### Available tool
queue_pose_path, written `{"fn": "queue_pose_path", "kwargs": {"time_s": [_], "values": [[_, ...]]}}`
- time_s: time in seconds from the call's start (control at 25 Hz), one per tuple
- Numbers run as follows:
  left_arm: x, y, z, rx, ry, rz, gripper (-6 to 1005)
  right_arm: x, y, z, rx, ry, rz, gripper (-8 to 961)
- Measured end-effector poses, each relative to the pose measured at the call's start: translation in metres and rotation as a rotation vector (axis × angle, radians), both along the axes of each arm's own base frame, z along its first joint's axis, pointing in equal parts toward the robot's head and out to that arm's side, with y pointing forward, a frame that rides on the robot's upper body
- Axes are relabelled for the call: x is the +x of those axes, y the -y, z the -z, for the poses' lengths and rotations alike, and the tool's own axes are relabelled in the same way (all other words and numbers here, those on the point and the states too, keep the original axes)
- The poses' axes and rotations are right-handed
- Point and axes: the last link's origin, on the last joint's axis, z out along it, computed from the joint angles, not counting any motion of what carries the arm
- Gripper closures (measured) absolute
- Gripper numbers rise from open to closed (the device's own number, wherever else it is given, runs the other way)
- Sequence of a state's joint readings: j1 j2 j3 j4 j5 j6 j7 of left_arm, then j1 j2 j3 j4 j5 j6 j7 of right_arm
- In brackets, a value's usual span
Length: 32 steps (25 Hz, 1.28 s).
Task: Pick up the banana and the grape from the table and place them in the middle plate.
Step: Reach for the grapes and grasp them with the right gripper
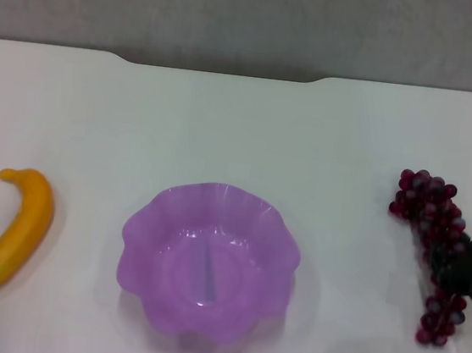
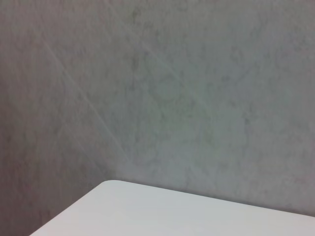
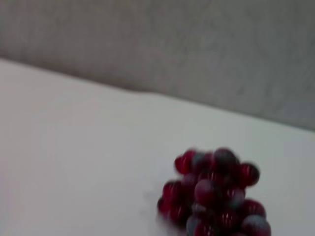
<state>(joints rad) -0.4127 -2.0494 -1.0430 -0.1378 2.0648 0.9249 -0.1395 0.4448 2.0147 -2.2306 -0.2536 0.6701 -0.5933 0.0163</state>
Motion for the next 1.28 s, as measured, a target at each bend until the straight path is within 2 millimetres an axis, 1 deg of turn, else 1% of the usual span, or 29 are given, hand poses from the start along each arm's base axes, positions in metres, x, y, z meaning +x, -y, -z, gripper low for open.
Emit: {"fn": "queue_pose_path", "kwargs": {"time_s": [0.12,0.32,0.68,0.96,1.2,1.28], "values": [[-0.0002,0.0002,-0.0001,0.000,-0.001,-0.001,136,-0.0028,-0.0027,-0.0037,0.029,-0.017,-0.011,507],[-0.0001,0.0000,0.0000,0.000,0.000,0.000,136,-0.0035,-0.0033,-0.0043,0.034,-0.020,-0.015,548],[-0.0006,0.0007,-0.0001,0.000,0.000,-0.002,137,-0.0096,-0.0050,-0.0075,0.062,-0.037,-0.056,604],[-0.0003,0.0003,-0.0001,0.000,0.000,-0.001,137,-0.0088,-0.0044,-0.0081,0.065,-0.038,-0.055,641],[-0.0013,0.0013,-0.0003,0.001,0.000,-0.005,138,-0.0045,0.0012,-0.0063,0.063,-0.049,-0.034,854],[-0.0017,0.0016,-0.0004,0.001,-0.001,-0.006,138,-0.0066,0.0008,-0.0044,0.056,-0.055,-0.038,958]]}}
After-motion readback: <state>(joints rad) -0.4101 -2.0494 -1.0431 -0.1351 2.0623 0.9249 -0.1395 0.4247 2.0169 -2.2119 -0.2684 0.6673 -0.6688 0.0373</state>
